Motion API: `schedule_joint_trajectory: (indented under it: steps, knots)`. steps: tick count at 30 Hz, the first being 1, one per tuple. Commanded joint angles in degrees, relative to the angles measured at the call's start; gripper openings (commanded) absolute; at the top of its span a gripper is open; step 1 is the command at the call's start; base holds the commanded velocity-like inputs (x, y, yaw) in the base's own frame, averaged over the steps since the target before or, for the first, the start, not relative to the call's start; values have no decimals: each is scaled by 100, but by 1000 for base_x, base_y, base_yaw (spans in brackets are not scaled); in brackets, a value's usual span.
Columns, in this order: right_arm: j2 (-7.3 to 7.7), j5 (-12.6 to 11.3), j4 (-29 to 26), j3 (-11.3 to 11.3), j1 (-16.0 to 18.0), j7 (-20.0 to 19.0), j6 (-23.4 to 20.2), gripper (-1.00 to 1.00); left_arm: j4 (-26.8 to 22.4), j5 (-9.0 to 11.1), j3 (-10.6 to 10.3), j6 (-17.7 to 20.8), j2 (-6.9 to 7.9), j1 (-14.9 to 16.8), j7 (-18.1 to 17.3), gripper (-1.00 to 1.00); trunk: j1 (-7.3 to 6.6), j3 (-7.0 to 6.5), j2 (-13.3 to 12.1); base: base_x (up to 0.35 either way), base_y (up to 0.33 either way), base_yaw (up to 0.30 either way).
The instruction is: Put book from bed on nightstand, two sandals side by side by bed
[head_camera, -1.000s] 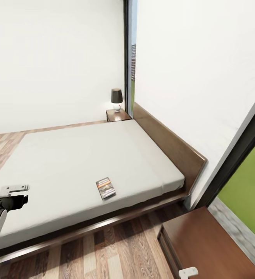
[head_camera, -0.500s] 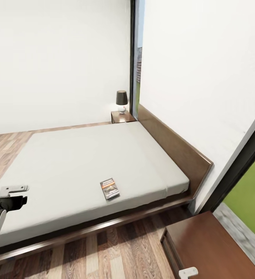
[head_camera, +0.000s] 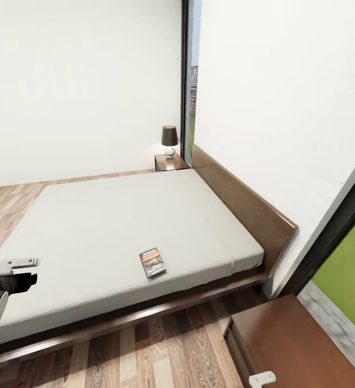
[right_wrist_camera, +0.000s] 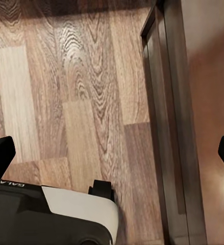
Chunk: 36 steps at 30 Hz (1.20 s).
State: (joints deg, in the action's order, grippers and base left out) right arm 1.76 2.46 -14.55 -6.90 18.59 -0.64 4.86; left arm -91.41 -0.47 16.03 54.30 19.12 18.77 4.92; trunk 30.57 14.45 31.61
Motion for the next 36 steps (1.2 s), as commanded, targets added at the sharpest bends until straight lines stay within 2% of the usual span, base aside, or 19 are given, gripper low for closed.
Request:
schedule_joint_trajectory:
  steps: [1,15,25,29,36]
  knots:
    - [2,26,2,-12,4,-8,15,100,-6,-3,-4,29,2,4,15,100,24,27,50,0,0,0]
    - [-2,26,2,-13,4,-8,15,100,-7,-6,-4,37,-5,4,18,100,332,275,612,0,0,0]
    - [-8,26,5,-20,4,-6,15,100,-6,-6,-4,37,-5,4,18,100,552,390,1013,0,0,0]
    - [-9,26,5,-19,4,-6,15,100,-8,-6,-5,37,-5,3,19,100,639,427,1173,0,0,0]
    - [-9,26,5,-19,4,-6,15,100,-9,-6,-7,37,-5,2,20,100,639,364,1173,0,0,0]
